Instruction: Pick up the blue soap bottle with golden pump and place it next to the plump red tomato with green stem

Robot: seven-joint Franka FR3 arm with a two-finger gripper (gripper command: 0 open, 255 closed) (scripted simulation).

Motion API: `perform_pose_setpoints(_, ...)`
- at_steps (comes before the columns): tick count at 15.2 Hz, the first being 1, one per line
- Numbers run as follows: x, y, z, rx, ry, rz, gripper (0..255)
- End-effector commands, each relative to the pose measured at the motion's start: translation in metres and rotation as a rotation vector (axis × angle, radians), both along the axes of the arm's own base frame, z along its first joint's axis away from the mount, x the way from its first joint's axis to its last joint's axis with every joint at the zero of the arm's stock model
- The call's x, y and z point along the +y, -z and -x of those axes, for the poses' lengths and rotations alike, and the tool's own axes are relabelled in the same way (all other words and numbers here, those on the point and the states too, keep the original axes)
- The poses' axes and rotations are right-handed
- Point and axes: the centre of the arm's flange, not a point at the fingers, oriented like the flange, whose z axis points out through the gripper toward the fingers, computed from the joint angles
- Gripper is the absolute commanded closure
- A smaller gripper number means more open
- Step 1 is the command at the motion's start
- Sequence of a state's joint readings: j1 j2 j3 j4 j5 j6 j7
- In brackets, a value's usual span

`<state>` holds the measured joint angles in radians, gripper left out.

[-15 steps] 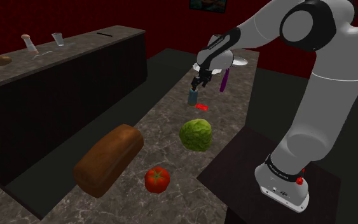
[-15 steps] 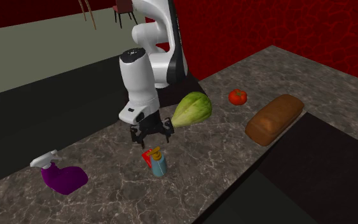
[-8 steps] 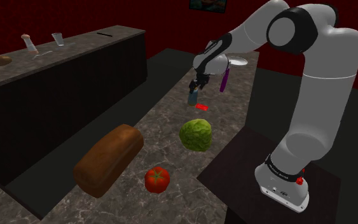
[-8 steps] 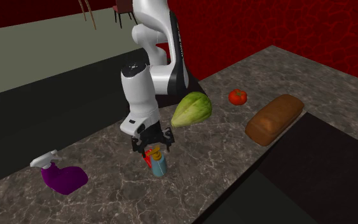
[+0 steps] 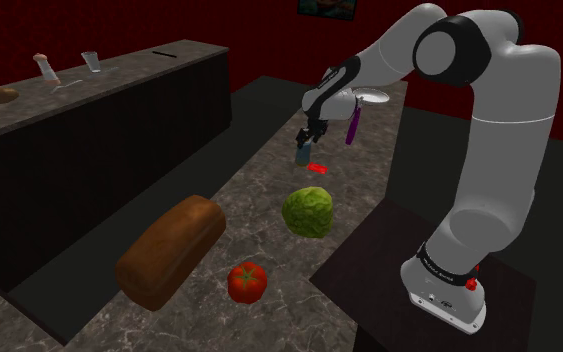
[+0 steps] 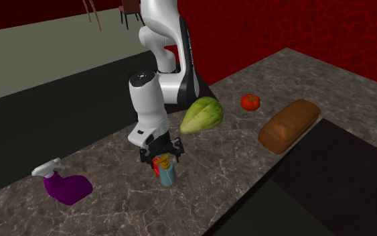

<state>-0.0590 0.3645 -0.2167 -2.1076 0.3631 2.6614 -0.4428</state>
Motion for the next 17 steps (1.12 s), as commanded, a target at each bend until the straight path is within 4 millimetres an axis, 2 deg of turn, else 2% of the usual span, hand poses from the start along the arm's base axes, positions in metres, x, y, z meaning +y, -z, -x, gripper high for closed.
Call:
perform_pose_setpoints(1, 0.0, 0.0, 0.0, 0.0, 0.0, 0.0, 0)
perform_pose_setpoints(2, 0.0, 0.0, 0.0, 0.0, 0.0, 0.0, 255)
perform_pose_setpoints(11, 0.0, 0.0, 0.0, 0.0, 0.0, 0.0, 255)
perform_pose_setpoints(17, 0.0, -0.032, 0.0, 0.0, 0.0, 0.0, 255)
